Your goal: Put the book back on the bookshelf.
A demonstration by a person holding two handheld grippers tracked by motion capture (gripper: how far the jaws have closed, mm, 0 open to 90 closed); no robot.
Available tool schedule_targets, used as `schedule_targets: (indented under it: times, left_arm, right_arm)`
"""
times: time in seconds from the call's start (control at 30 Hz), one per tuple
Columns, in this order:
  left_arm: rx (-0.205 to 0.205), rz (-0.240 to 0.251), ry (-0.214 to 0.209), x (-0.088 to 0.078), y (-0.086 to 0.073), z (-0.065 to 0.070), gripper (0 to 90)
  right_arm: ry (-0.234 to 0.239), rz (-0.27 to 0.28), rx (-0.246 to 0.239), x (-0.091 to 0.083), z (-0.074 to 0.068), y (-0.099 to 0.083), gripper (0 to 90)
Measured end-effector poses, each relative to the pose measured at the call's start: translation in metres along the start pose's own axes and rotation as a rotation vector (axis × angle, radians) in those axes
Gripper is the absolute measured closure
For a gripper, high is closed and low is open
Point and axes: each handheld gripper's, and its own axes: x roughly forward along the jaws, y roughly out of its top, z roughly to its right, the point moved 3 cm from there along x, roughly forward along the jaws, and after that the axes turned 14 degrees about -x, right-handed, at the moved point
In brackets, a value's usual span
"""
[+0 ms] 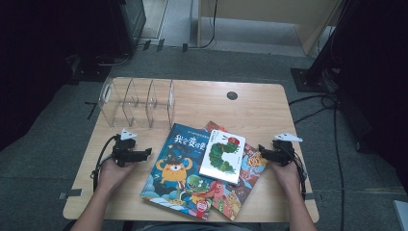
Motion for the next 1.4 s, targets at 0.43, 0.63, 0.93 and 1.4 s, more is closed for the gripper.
schedule_targets:
  times: [0.43,0.63,0.93,1.4]
  left_arm:
    - [0.013,-0.022,-0.117,-0.020,0.012,0.024,36.6]
    - [0.019,-0.019,-0.134,-0.023,0.015,0.032,38.1]
    - [0.058,-0.045,-0.163,-0.024,0.021,0.056,39.6]
    - [0.086,-0.097,-0.241,-0.019,0.030,0.087,37.7]
  right_arm:
    - [0.070,0.032,0.003,-0.024,-0.008,0.010,40.7]
    - [0.108,0.048,0.007,-0.032,-0.015,0.015,49.5]
    - [0.189,0.032,-0.009,-0.038,-0.031,0.018,63.9]
    - [0.258,0.034,-0.035,-0.047,-0.053,0.023,80.4]
